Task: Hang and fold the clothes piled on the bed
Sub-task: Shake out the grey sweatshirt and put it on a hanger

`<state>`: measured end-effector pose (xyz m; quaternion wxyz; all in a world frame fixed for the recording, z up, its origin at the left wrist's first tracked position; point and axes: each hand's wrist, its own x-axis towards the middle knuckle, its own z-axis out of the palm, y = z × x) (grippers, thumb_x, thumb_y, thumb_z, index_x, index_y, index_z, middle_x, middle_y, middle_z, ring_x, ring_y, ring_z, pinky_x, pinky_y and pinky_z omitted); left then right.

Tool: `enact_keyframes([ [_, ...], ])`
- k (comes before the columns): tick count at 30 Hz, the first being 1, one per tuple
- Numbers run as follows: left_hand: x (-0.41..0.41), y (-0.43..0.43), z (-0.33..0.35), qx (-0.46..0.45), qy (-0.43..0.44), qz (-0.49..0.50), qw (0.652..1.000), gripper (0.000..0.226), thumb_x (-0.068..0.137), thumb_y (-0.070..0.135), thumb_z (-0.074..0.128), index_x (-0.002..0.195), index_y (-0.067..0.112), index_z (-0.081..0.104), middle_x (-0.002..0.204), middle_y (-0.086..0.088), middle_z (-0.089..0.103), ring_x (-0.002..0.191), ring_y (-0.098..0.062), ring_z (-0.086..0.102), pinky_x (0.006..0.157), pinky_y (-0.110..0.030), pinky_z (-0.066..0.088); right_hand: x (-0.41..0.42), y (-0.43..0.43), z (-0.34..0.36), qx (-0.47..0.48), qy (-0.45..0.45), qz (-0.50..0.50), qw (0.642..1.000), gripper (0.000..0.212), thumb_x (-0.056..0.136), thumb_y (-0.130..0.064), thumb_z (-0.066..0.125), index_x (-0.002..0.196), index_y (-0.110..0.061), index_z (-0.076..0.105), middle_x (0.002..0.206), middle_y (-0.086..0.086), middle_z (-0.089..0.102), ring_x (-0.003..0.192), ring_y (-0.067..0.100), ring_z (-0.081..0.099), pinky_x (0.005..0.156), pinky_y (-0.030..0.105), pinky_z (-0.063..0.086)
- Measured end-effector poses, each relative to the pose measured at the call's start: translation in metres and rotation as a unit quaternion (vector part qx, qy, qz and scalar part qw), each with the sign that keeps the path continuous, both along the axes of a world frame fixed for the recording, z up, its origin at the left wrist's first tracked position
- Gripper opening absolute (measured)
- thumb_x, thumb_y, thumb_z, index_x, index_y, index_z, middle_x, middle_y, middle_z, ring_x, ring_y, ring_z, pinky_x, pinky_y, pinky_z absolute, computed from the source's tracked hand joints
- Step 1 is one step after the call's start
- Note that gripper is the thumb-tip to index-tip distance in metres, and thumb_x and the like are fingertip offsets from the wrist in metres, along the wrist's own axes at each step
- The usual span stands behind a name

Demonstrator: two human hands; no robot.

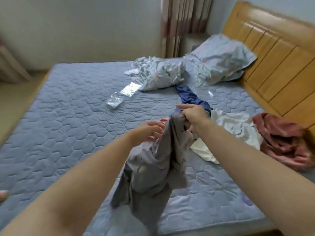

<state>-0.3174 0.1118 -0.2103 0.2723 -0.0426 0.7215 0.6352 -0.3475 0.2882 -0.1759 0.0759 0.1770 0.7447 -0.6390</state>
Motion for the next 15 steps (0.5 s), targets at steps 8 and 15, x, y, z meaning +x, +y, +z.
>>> enact_keyframes([
  [8, -0.005, -0.007, 0.161, -0.176, 0.258, 0.005, 0.950, 0.022, 0.078, 0.035, 0.076, 0.092, 0.022, 0.067, 0.084, 0.000, 0.067, 0.074, -0.012, 0.060, 0.061, -0.020, 0.045, 0.016, -0.025, 0.182, -0.138, 0.081, -0.017, 0.987, 0.030, 0.087, 0.011, 0.040, 0.112, 0.007, 0.055, 0.079, 0.006, 0.047, 0.065, 0.013, 0.047, 0.069, 0.025, 0.049],
  [15, 0.012, 0.052, 0.208, -0.180, 0.308, 0.094, 0.930, 0.030, 0.073, 0.046, 0.073, 0.093, 0.027, 0.061, 0.089, 0.003, 0.068, 0.087, -0.017, 0.064, 0.077, -0.035, 0.055, 0.044, -0.031, 0.274, -0.231, 0.153, -0.041, 0.960, 0.035, 0.083, 0.021, 0.021, 0.075, 0.000, 0.048, 0.076, 0.011, 0.042, 0.071, 0.018, 0.045, 0.064, 0.022, 0.039],
])
